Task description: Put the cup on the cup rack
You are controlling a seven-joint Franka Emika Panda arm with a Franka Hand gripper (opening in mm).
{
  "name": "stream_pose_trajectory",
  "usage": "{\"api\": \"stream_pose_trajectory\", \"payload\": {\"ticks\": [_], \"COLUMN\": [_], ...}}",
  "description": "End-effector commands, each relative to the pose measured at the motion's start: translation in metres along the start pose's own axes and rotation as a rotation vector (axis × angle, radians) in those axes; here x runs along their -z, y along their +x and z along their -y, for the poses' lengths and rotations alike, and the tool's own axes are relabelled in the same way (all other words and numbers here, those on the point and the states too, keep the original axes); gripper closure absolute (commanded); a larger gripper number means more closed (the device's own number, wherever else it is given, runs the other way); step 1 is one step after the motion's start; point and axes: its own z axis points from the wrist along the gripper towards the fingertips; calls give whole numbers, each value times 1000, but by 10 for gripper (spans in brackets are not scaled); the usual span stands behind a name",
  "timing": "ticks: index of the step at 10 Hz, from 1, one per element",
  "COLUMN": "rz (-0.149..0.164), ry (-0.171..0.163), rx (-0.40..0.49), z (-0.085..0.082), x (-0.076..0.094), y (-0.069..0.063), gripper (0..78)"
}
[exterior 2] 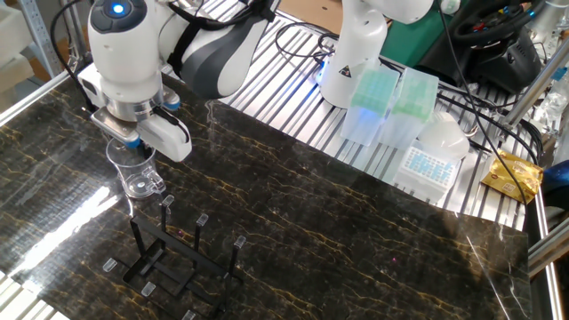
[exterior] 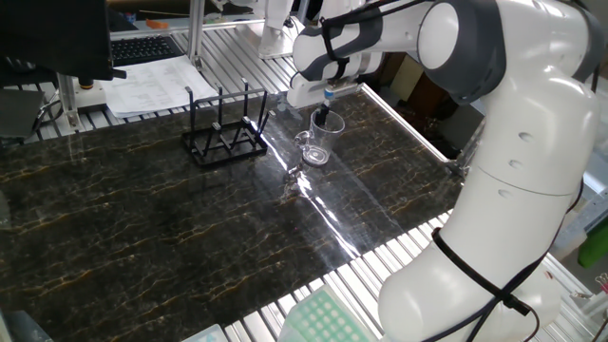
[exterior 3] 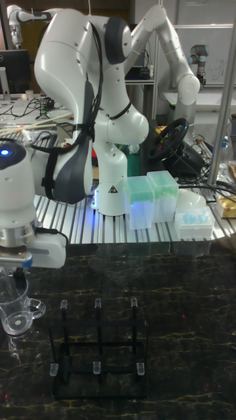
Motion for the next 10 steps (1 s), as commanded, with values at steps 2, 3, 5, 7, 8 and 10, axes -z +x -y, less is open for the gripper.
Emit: {"api": "stream_pose_trajectory", "payload": {"ticks": [2,3,5,7,8,10], "rz": [0,-4,-11,-22,-28,-26], "ry": [-30,-53,-89,-85,-85,-80], "rx": [-3,-8,-38,-88,-109,-134], "z": [-5,-8,-20,-44,-55,-68], "x": [-1,-1,0,3,4,-2], "y": [-1,0,6,15,20,25], "gripper": [776,776,776,776,776,776]}}
